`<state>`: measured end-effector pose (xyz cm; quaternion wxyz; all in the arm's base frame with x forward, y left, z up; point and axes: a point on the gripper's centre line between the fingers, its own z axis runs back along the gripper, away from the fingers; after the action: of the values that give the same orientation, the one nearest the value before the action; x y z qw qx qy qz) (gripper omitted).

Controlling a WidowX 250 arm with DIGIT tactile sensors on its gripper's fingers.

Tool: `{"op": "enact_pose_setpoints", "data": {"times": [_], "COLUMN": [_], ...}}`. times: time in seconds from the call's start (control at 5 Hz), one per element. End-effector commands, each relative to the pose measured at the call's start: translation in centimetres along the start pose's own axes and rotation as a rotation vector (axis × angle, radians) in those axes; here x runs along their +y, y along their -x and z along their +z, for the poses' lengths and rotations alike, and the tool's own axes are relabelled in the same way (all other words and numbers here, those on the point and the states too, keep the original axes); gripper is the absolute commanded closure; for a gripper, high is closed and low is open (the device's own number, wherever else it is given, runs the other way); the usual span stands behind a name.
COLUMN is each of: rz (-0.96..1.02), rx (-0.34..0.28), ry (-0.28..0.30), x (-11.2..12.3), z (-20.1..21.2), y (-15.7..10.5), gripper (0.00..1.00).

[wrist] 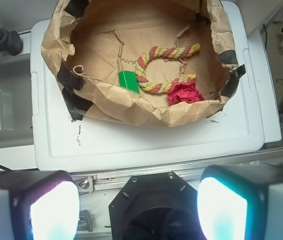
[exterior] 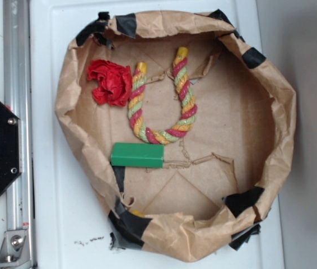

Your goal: Grab the green block.

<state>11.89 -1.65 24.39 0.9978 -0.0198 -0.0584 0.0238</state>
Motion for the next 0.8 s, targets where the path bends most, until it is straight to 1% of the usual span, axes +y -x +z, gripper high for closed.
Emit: {"op": "enact_pose_setpoints", "data": {"times": [0.0, 0.2, 0.4, 0.6], "rz": [0.0, 0.104, 0.026, -0.008], "rx": [0.0, 0.095, 0.079, 0.088], "ry": [0.0, -0.125, -0.056, 0.078], "x": [0.0, 2.0, 2.9, 3.0], "z": [0.0, -5.5, -10.9, -15.2], "y": [0.0, -4.5, -8.3, -11.0], "gripper": [0.0, 0.0, 0.0, 0.0]}}
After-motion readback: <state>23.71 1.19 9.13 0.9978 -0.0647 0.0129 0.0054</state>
